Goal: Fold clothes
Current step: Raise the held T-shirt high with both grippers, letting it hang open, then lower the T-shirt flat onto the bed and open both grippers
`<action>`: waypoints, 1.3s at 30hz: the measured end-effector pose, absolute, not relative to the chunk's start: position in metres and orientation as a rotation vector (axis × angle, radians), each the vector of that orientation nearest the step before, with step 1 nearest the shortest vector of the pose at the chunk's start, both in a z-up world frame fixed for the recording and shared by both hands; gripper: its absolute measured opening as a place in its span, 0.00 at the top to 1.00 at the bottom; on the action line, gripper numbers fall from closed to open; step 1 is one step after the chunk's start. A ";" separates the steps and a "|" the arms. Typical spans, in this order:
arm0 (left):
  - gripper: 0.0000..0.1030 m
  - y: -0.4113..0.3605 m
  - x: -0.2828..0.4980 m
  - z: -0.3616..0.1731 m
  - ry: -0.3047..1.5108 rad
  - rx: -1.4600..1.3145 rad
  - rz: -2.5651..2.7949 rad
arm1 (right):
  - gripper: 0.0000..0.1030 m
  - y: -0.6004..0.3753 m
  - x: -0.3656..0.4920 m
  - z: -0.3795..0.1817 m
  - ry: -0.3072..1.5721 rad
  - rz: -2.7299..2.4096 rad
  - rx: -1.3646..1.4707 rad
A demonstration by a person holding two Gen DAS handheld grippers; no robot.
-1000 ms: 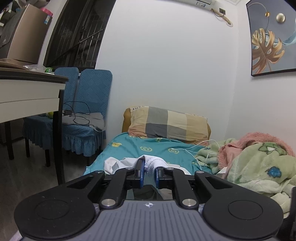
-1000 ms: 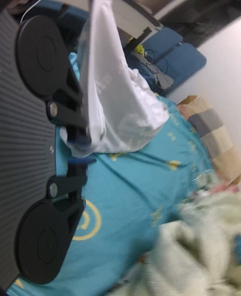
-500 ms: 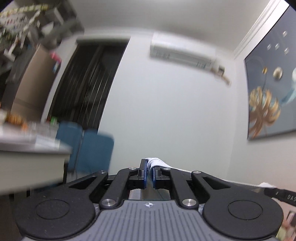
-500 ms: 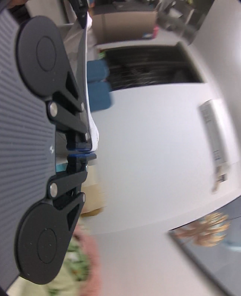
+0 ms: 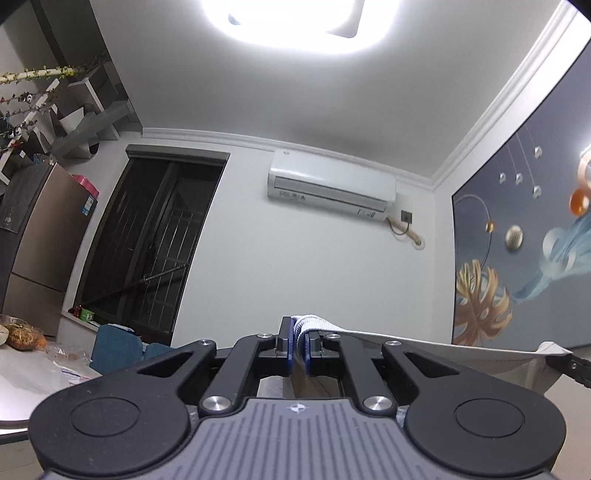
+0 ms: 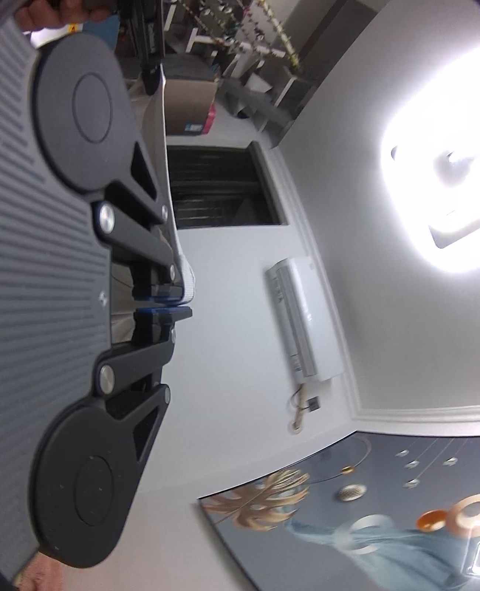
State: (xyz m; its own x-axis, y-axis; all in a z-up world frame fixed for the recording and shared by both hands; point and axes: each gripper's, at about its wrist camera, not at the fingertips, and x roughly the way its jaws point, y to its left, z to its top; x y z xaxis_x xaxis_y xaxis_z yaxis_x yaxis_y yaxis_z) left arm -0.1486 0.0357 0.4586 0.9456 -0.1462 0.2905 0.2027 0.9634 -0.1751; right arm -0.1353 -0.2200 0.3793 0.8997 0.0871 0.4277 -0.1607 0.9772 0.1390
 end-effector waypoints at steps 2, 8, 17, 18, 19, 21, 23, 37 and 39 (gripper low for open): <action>0.94 0.040 -0.151 0.476 -0.257 -0.215 -0.187 | 0.94 -0.219 -0.145 0.394 -0.448 0.138 0.160; 0.94 0.034 -0.070 0.448 -0.125 -0.196 -0.141 | 0.94 -0.223 -0.087 0.387 -0.339 0.111 0.127; 0.94 0.017 0.151 0.320 0.086 -0.164 -0.040 | 0.94 -0.255 0.119 0.281 -0.041 0.068 0.182; 0.94 0.015 0.181 0.300 0.106 -0.167 -0.030 | 0.94 -0.257 0.148 0.264 -0.011 0.059 0.188; 0.94 0.014 0.210 0.279 0.125 -0.170 -0.020 | 0.94 -0.260 0.176 0.245 0.014 0.053 0.193; 0.94 0.009 0.269 0.235 0.161 -0.175 -0.004 | 0.94 -0.264 0.233 0.205 0.054 0.037 0.199; 0.94 0.002 0.327 0.188 0.186 -0.165 0.006 | 0.94 -0.267 0.288 0.163 0.084 0.015 0.198; 0.93 -0.021 0.580 -0.130 0.556 -0.110 0.034 | 0.94 -0.280 0.550 -0.137 0.465 -0.064 0.206; 0.89 -0.022 0.589 -0.147 0.584 -0.096 0.038 | 0.94 -0.283 0.560 -0.151 0.509 -0.051 0.220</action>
